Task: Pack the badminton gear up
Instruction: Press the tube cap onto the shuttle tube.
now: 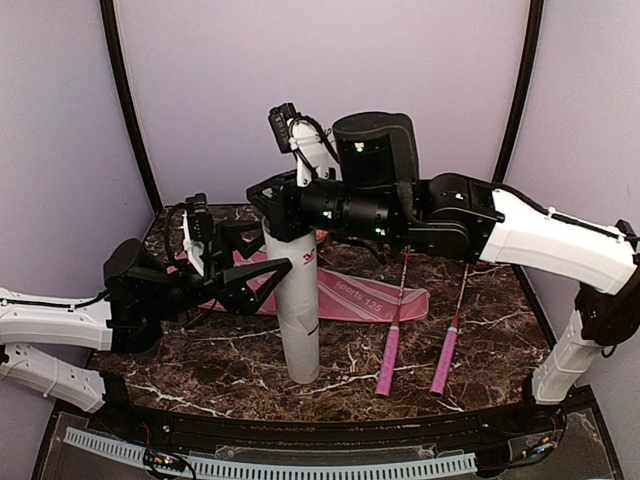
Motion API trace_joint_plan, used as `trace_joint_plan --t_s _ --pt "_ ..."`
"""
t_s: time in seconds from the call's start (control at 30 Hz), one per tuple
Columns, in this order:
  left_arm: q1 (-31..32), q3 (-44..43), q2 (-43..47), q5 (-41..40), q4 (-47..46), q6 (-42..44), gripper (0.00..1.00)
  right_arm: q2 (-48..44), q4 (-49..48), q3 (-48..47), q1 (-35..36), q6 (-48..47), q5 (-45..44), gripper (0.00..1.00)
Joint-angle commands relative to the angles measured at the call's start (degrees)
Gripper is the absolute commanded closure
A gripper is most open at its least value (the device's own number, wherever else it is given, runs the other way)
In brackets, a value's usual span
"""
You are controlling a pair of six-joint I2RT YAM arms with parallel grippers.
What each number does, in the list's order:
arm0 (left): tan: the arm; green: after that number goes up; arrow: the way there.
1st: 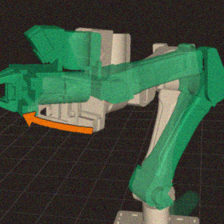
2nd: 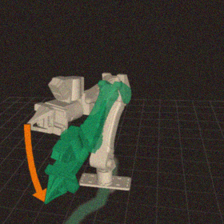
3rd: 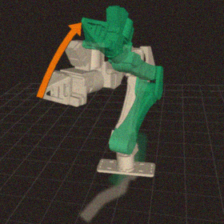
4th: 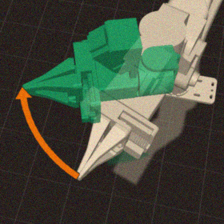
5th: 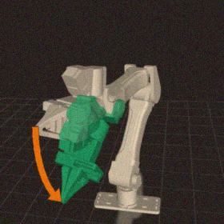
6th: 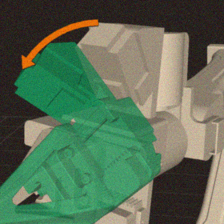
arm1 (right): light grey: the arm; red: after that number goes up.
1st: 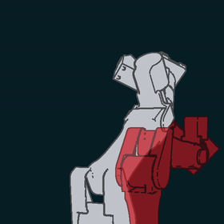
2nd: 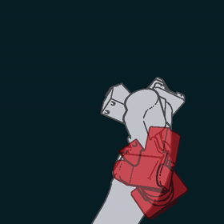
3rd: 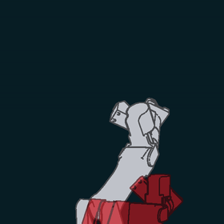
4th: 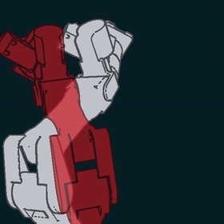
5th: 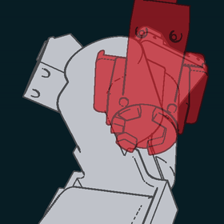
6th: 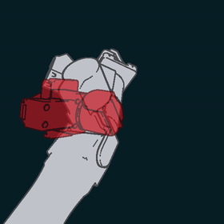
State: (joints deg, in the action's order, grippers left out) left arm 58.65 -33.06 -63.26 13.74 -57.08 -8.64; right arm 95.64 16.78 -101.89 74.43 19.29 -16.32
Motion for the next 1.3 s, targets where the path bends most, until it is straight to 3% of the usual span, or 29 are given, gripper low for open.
trace_joint_plan --t_s 0.0,0.33,0.63,0.93,1.27 --pt "-0.2 -2.1 2.4 0.8 2.0 -1.0 0.13 4.2 11.3 4.1 0.6 -1.5 0.5 0.95" --pt "-0.2 -4.2 5.0 -0.4 9.8 -0.7 0.12 6.1 17.0 3.0 0.9 -1.3 4.3 0.95" --pt "-0.2 -6.7 6.8 -0.9 19.5 -2.3 0.12 6.7 20.9 4.1 1.6 -2.7 0.1 0.95" --pt "-0.2 -6.8 6.8 1.3 22.2 -3.0 0.12 9.0 24.7 5.2 2.6 -4.7 -2.6 0.95" --pt "-0.2 -6.5 6.4 2.8 23.8 -3.6 0.11 9.8 24.1 7.4 3.2 -3.9 0.3 0.95"
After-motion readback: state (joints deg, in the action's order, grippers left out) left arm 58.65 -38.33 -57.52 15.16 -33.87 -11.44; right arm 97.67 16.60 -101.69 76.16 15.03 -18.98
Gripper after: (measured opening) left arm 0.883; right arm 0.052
